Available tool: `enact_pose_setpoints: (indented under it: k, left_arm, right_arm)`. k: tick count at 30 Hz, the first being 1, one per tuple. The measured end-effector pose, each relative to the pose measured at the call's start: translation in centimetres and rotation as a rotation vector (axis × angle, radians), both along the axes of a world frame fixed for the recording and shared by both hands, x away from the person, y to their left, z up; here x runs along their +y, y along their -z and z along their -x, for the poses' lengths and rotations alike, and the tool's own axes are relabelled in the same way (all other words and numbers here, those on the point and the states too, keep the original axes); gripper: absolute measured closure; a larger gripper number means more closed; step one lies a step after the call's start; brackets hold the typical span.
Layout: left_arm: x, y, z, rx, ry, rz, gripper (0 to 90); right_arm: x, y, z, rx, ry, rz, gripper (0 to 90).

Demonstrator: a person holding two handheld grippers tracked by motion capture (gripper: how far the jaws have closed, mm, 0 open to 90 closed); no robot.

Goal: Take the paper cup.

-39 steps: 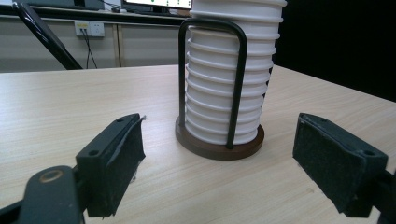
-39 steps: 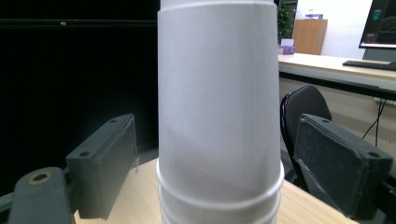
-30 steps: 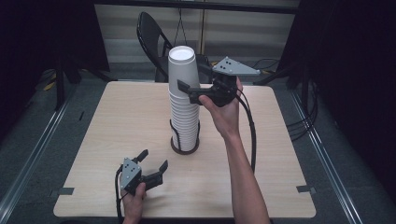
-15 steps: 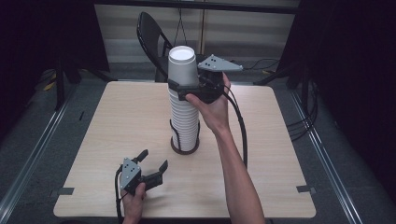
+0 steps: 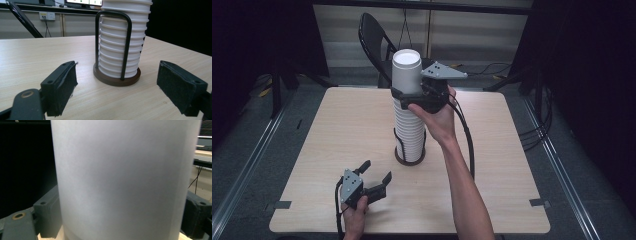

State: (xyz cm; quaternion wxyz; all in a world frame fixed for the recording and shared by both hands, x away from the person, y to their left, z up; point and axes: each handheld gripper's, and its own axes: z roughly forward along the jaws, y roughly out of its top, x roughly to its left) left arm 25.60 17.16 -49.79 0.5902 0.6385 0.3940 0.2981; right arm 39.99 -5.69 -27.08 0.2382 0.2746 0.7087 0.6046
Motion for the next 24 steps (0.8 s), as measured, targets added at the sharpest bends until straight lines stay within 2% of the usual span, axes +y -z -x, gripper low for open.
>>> enact_pose_setpoints:
  k: [10, 14, 17, 24]
  left_arm:
    - [0.0, 0.0, 0.0, -0.001, 0.001, 0.001, 16.1]
    - [0.0, 0.0, 0.0, -0.001, -0.001, 0.001, 16.1]
    - [0.0, 0.0, 0.0, -0.001, 0.0, 0.0, 16.1]
    - [0.0, 0.0, 0.0, -0.001, -0.001, 0.001, 16.1]
  right_arm:
    - [0.0, -0.2, 0.0, -0.004, -0.001, 0.014, 12.8]
    - [-0.2, -0.6, 0.1, -0.019, -0.004, -0.021, 13.0]
    - [-0.2, -0.9, 0.1, -0.011, -0.01, -0.023, 13.0]
    - [-0.5, -1.7, 0.2, -0.025, -0.019, -0.055, 13.4]
